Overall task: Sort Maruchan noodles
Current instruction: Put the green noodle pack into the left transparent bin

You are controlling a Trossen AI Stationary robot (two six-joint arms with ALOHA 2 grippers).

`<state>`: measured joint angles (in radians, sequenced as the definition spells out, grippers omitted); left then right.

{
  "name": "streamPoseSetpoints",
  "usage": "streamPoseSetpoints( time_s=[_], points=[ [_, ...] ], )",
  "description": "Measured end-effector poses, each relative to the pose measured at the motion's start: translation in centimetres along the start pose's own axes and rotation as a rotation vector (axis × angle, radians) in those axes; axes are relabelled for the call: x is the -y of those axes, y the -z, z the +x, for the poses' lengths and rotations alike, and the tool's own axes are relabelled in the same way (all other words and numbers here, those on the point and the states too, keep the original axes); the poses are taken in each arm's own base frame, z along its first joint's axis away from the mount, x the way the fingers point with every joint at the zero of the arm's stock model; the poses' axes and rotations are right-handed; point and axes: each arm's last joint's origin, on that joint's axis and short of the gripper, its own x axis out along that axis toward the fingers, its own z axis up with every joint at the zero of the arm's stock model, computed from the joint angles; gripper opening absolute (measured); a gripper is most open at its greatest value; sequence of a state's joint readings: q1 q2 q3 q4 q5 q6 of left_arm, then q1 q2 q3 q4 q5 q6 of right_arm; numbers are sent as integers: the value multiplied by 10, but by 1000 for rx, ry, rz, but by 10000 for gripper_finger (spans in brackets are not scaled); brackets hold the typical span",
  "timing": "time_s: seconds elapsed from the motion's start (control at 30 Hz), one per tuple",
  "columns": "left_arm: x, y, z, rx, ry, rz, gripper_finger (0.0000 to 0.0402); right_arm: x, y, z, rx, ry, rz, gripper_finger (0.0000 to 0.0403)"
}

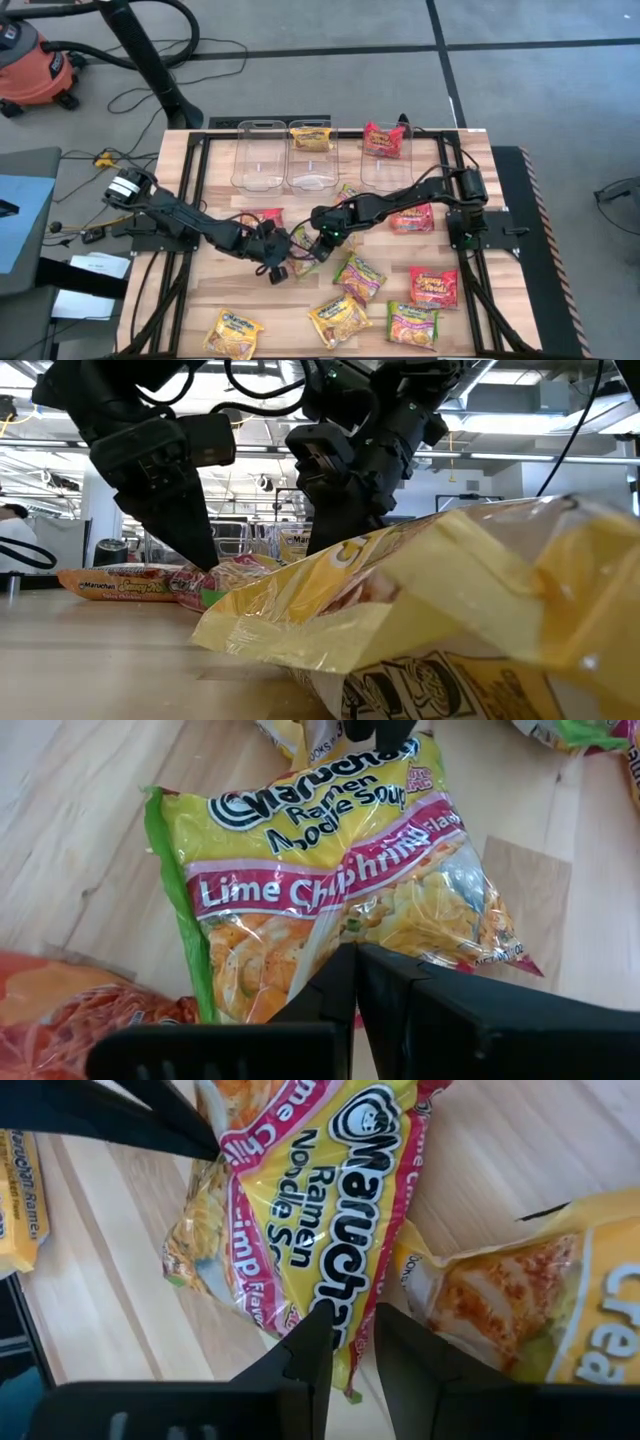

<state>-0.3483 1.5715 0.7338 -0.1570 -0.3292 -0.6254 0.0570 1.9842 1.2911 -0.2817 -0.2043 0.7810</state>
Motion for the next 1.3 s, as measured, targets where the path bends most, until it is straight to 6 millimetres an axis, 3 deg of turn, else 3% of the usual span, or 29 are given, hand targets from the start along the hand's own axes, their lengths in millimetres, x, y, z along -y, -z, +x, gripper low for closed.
streamPoseSetpoints(
  time_s=[0.6, 1.3],
  points=[
    [13, 11, -6, 28, -23, 11, 0, -2, 0, 0, -24, -43, 65, 193],
    [6, 32, 4, 60, 164, -184, 0, -18, 12, 3, -39, -89, 96, 197]
  ],
)
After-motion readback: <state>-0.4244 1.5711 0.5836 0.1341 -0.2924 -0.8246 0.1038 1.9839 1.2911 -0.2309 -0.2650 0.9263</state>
